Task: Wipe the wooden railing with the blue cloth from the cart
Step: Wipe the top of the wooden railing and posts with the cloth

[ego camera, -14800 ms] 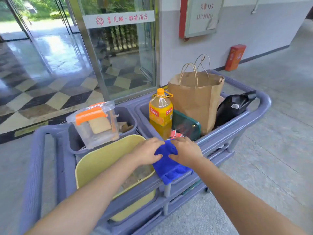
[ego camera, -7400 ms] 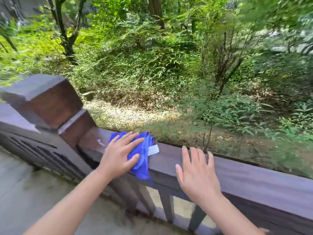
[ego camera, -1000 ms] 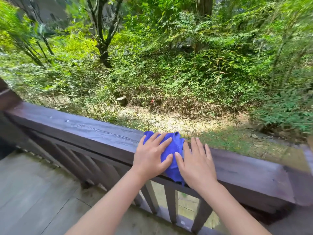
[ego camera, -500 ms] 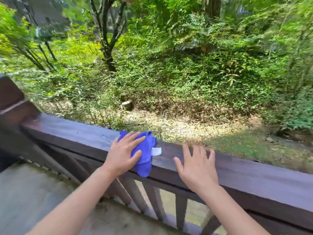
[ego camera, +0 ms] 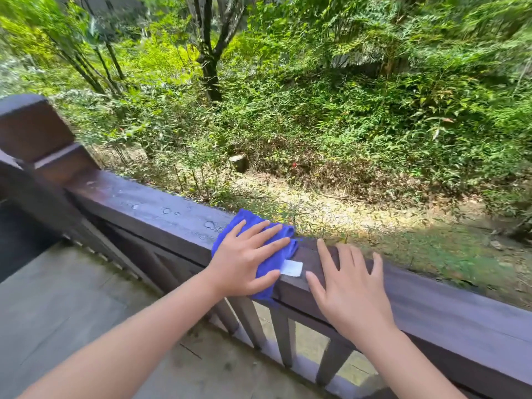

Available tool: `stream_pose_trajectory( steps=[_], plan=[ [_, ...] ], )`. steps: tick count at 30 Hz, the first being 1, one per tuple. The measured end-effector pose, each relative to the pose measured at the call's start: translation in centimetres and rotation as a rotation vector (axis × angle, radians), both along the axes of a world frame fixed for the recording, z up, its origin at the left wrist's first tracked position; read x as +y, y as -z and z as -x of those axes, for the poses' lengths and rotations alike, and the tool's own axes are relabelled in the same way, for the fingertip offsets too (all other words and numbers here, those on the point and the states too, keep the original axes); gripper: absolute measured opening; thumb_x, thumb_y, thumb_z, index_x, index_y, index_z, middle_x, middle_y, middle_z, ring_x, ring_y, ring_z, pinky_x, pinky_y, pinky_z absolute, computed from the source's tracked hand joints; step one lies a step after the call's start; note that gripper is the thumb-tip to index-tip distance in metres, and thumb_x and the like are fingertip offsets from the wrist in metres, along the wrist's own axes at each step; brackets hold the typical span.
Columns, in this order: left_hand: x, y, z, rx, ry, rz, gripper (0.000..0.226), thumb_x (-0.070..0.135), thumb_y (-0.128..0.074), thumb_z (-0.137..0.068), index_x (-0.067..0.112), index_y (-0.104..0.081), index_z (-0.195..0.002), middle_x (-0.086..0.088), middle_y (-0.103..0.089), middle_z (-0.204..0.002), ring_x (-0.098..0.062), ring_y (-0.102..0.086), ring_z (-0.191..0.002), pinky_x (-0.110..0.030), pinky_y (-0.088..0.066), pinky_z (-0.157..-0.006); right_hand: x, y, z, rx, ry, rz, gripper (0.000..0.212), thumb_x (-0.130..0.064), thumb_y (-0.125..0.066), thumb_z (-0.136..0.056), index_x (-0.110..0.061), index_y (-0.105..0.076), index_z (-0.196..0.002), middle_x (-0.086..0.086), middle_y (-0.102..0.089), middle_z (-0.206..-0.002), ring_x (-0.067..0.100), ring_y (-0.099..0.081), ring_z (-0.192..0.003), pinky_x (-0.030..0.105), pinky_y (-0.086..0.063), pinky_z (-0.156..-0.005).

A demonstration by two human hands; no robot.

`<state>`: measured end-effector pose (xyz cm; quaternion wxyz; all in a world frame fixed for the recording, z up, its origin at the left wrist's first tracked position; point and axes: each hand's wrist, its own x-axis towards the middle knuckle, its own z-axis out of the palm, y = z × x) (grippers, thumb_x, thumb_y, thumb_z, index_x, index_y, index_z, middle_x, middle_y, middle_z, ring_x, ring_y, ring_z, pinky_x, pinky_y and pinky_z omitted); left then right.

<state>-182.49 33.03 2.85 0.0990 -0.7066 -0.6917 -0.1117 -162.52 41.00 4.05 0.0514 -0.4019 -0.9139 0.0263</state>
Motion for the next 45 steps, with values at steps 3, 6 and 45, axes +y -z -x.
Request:
stream_pose_trajectory(
  steps=[3, 6, 45],
  plan=[
    [-1.3, -0.2, 3.9, -0.046, -0.023, 0.034, 0.052, 0.045, -0.044, -0.079, 0.025, -0.053, -0.125, -0.001, -0.053, -0.135, -0.022, -0.044, -0.129, -0.053, -0.034, -0.106, -0.1, 0.0, 1.0, -0.009, -0.019, 0.054, 0.075, -0.055, -0.002, -0.081, -0.019, -0.025, -0.142, 0.012, -0.049, -0.129, 0.029, -0.041, -0.126, 0.06, -0.027, -0.104],
    [-2.5, -0.9, 7.7, -0.161, -0.144, 0.016, 0.05, 0.041, -0.038, -0.081, 0.024, -0.054, -0.125, 0.0, -0.051, -0.136, -0.019, -0.039, -0.131, -0.053, -0.033, -0.108, -0.1, 0.1, 3.1, -0.032, -0.052, 0.078, 0.076, -0.055, 0.005, -0.079, -0.019, -0.011, -0.144, 0.01, -0.038, -0.138, 0.026, -0.03, -0.132, 0.058, -0.018, -0.109],
    [-7.2, -1.9, 35.9, 0.272, 0.351, 0.006, 0.049, 0.039, -0.037, -0.083, 0.022, -0.053, -0.125, -0.003, -0.057, -0.132, -0.025, -0.047, -0.127, -0.063, -0.012, -0.108, -8.8, 0.7, 34.4, 0.052, 0.209, -0.039, 0.049, -0.037, -0.039, -0.085, -0.012, -0.052, -0.126, 0.021, -0.061, -0.113, 0.036, -0.054, -0.106, 0.061, -0.032, -0.098]
  ],
)
